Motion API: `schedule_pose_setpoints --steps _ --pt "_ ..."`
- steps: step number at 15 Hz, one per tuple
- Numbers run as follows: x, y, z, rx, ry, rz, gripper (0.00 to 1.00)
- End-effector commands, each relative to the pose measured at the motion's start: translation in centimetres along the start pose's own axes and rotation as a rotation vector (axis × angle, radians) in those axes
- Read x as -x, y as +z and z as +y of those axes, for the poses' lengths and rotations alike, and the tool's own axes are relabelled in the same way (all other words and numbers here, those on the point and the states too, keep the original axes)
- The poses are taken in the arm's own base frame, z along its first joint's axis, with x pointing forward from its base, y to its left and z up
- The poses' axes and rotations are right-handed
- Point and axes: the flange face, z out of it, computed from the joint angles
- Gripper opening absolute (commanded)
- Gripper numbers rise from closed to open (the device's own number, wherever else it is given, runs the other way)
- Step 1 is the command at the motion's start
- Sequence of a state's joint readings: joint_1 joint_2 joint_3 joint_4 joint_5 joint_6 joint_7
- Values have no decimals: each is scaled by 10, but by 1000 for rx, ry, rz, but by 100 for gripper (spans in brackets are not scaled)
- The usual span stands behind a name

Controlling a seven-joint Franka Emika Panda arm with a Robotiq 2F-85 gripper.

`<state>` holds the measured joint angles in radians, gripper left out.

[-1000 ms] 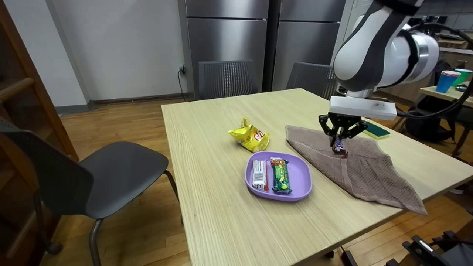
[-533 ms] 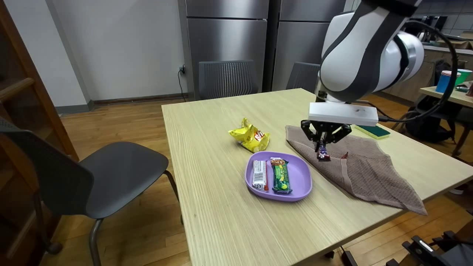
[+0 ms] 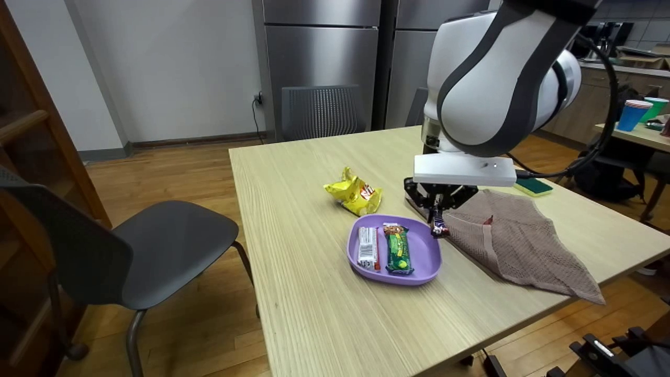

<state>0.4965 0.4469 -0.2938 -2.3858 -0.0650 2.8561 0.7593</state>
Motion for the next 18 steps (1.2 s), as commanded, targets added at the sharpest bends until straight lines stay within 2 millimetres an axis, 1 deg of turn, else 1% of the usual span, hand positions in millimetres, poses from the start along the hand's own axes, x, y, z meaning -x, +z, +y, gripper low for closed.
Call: schedule_pose_setpoints --steps 1,8,15,18 --pt "5 -6 -8 13 -12 -20 3" --pt "15 6 -21 36 -42 -70 3" --pt "15 26 -30 67 -45 -89 3" --pt "12 32 -35 70 -51 -93 3"
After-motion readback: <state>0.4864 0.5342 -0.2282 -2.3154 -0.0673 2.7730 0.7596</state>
